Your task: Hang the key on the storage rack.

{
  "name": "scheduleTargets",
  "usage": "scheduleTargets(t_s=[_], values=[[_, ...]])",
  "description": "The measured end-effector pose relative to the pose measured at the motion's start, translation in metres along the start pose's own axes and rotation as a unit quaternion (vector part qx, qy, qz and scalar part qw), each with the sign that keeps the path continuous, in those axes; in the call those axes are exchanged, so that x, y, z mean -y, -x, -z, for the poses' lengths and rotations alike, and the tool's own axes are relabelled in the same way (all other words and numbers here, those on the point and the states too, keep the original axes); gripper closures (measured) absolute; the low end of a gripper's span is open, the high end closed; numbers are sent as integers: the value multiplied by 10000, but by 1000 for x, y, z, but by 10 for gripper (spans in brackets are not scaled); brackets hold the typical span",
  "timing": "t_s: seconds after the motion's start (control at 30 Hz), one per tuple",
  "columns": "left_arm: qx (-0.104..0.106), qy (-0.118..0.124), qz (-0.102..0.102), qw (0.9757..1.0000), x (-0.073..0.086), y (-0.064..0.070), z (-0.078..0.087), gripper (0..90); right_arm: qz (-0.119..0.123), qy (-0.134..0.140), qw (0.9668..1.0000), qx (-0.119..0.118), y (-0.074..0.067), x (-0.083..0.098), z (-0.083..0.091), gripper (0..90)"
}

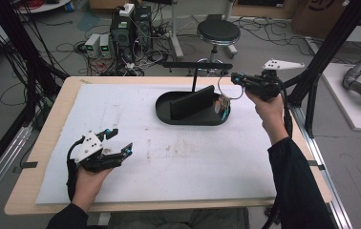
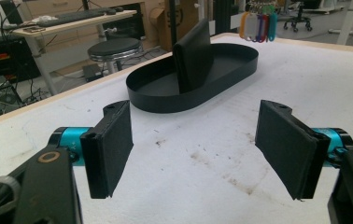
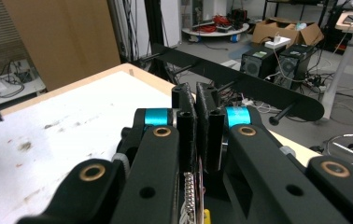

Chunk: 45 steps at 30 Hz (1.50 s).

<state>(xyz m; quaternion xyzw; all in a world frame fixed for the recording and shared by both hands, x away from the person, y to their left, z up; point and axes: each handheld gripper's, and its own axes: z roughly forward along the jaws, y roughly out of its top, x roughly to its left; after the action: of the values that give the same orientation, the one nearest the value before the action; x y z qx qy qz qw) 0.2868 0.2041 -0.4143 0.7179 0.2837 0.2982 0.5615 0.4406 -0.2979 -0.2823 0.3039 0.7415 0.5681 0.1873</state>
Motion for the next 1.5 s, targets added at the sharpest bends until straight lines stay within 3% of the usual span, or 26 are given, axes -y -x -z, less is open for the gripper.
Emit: scheduleTargets(t_s=[0.4,0.77,1.07,1.5], values=[[-11,-21,18,10000,2,-1,2,275,-163,-277,9987,393,25,4,-29,878],[3,-31,14,10000,4,-1,3,275,-493,-270,9967,587,45,10,-43,878],[2,-39,18,10000,5,-1,4,275,-461,-322,9960,697,47,12,-47,878],[20,-43,-1,10000,5,0,4,275,-153,-506,9935,1004,44,13,-52,875]])
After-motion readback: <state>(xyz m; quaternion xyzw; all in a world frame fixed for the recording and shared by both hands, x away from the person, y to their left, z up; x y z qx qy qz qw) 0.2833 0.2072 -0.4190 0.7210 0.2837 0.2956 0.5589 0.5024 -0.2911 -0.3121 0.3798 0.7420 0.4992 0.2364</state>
